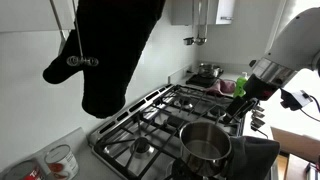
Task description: Move the pot to the right plate, remove the towel and put it on the stove
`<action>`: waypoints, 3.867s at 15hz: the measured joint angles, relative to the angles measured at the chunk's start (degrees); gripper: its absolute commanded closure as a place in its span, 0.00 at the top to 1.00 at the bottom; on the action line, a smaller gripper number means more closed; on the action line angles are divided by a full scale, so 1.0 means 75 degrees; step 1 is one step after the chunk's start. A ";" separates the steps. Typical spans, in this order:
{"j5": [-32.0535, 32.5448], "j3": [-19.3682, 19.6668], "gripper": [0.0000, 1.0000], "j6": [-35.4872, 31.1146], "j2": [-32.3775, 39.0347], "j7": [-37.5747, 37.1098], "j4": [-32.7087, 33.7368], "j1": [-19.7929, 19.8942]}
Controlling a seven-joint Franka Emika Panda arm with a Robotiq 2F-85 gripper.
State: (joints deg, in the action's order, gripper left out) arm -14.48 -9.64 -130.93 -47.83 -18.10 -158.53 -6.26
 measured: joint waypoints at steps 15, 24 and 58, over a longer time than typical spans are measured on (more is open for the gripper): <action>-0.0222 0.1114 1.00 0.0503 0.0196 0.2020 0.0021 -0.0413; -0.0898 0.2218 1.00 0.2995 0.0359 0.4226 0.0176 -0.0902; -0.0240 0.1184 0.66 0.2443 0.1344 0.4307 0.0306 -0.0413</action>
State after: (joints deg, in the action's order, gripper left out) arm -16.28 -0.77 -112.60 -37.75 14.21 -156.24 -9.36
